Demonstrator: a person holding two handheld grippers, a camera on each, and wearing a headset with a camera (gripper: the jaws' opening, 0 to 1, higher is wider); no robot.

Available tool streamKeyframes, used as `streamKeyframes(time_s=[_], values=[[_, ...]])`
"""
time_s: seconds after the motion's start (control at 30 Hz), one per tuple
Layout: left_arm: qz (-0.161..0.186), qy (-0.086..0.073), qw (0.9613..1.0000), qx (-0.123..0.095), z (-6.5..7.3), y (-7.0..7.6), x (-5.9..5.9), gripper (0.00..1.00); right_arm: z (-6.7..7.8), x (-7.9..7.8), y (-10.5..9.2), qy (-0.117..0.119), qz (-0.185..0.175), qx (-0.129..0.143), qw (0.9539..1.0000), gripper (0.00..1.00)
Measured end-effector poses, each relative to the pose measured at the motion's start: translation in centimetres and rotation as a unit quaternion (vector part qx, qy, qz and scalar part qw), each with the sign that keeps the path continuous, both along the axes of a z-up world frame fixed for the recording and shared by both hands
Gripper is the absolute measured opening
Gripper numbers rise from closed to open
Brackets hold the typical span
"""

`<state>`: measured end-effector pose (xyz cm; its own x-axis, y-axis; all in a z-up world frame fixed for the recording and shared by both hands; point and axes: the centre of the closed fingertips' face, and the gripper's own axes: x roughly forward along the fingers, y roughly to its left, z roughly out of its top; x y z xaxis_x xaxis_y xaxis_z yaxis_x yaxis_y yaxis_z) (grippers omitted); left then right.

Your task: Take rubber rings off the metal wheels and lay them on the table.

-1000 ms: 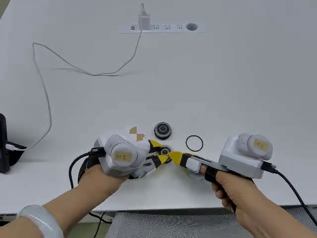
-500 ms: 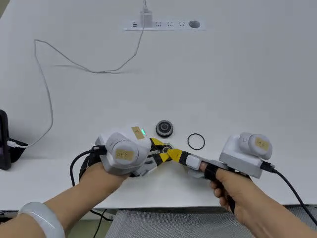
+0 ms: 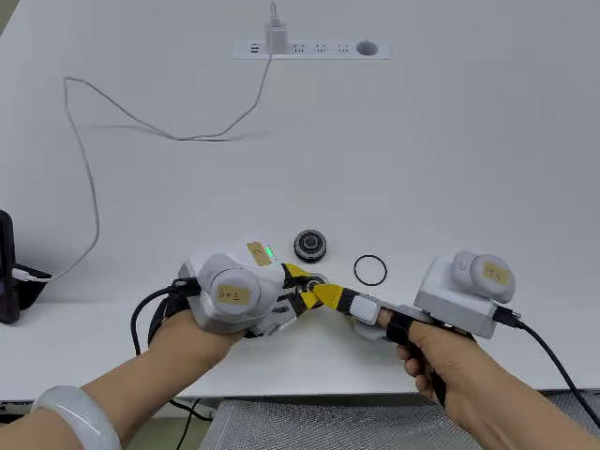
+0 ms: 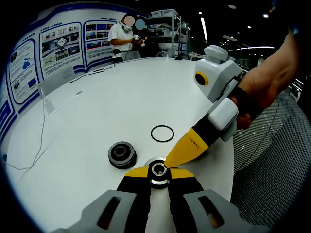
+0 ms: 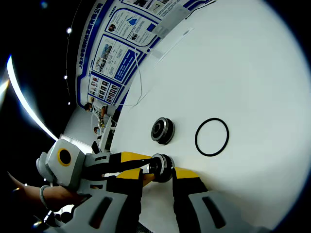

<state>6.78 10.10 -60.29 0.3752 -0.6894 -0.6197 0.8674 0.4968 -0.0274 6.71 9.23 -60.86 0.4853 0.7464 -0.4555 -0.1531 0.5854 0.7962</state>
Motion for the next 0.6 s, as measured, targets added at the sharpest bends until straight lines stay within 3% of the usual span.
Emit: streamKeyframes(time_s=[0.43, 0.47, 0.6], values=[[0.004, 0.001, 1.0, -0.002, -0.01, 0.06, 0.09, 0.13, 0.46, -0.12, 0.46, 0.005, 0.0, 0.016, 0.9999, 0.32], [0.004, 0.001, 1.0, -0.002, -0.01, 0.06, 0.09, 0.13, 0.84, -0.3, 0.74, 0.006, 0.004, 0.027, 0.9996, 0.29], [0.005, 0.001, 1.0, -0.002, 0.0, 0.11, 0.1, 0.13, 0.73, -0.21, 0.73, 0.004, 0.002, 0.019, 0.9998, 0.31]])
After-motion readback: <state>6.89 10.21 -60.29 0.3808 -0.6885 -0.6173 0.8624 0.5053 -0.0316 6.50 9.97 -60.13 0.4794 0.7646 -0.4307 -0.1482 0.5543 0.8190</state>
